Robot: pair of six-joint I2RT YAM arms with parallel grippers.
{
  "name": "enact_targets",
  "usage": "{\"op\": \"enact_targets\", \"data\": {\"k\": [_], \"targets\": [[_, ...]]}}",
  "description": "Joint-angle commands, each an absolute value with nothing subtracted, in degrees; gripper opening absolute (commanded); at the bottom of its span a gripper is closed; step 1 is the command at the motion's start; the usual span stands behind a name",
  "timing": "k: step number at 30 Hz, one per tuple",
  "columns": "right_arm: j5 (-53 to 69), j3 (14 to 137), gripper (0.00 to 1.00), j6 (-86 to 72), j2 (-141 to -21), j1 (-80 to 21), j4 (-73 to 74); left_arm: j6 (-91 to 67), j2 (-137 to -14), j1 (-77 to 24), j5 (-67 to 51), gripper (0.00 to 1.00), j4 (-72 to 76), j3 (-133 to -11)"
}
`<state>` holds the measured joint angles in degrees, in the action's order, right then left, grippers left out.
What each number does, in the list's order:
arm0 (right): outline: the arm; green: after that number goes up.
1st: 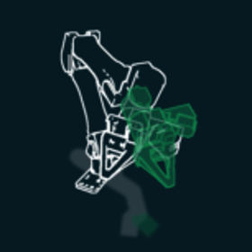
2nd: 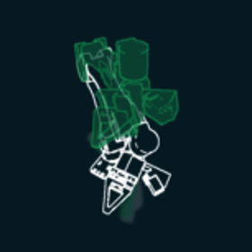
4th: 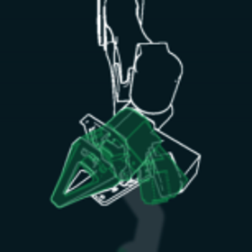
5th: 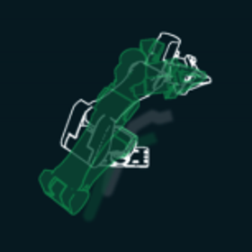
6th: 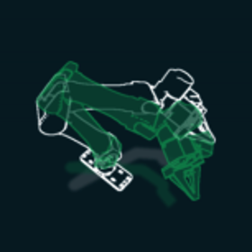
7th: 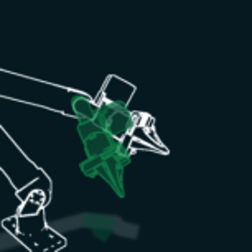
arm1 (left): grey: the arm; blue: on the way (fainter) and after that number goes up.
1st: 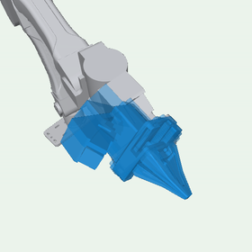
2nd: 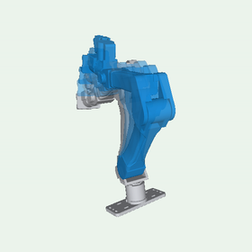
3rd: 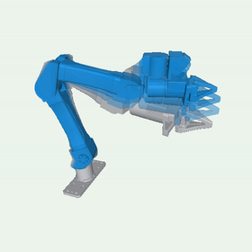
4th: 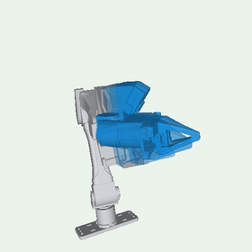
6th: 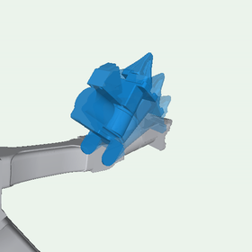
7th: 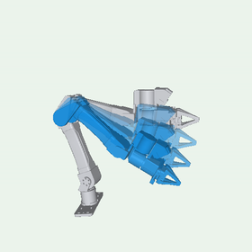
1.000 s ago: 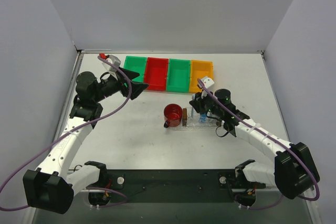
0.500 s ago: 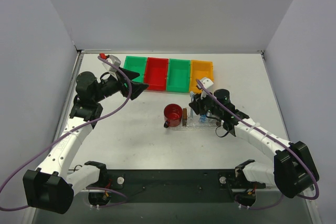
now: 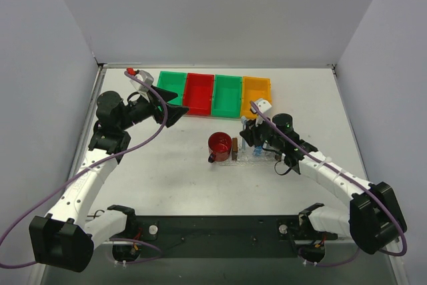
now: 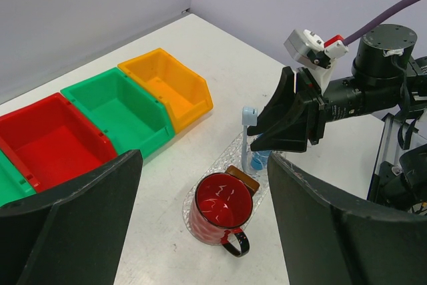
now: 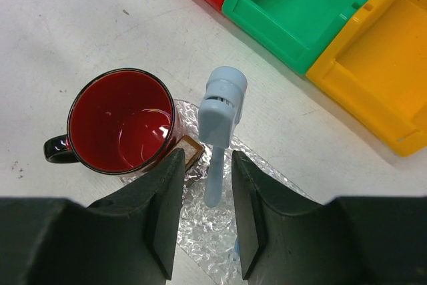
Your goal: Prepare toiletry sets of a toothbrush and toothpaste on the tray
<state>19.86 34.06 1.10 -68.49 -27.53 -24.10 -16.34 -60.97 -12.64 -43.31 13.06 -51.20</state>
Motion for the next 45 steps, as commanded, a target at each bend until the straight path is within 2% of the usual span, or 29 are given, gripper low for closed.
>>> {"op": "enact_targets", "data": {"k": [1,11,20,30,35,37,40,42,45], "targets": [[20.74,36.91,0.31,1.14,-65.57,-27.95,-24.61,-16.7,-59.68,-12.3,-43.95,0.86,15.21,-51.59],[20.65,38.41,0.32,1.49,-64.25,-27.95,-21.97,-16.08,-59.41,-12.39,-43.42,0.88,13.62,-52.12],[20.3,39.99,0.33,2.11,-58.28,-28.04,-20.13,-15.91,-59.15,-12.31,-43.15,0.88,13.71,-51.94],[16.62,46.66,0.34,7.11,-53.62,-27.95,-12.75,-15.03,-58.45,-12.39,-42.89,0.88,12.84,-52.21],[13.28,52.64,0.43,8.96,-53.0,-27.95,-6.95,-12.4,-57.92,-12.31,-40.87,0.89,9.59,-53.08],[12.49,53.87,0.53,9.32,-52.82,-27.86,-4.58,-11.61,-57.66,-12.31,-40.17,0.9,7.92,-53.43],[9.33,55.98,0.58,8.7,-52.56,-27.95,-2.03,-10.64,-56.95,-12.3,-38.15,0.91,5.98,-53.79],[6.25,56.86,0.6,8.35,-51.86,-27.95,-1.06,-10.02,-56.17,-12.3,-35.52,0.97,3.18,-54.58],[1.78,57.56,0.65,8.17,-50.28,-27.86,1.3,-8.27,-55.37,-12.3,-30.86,0.97,-1.9,-56.16]]}}
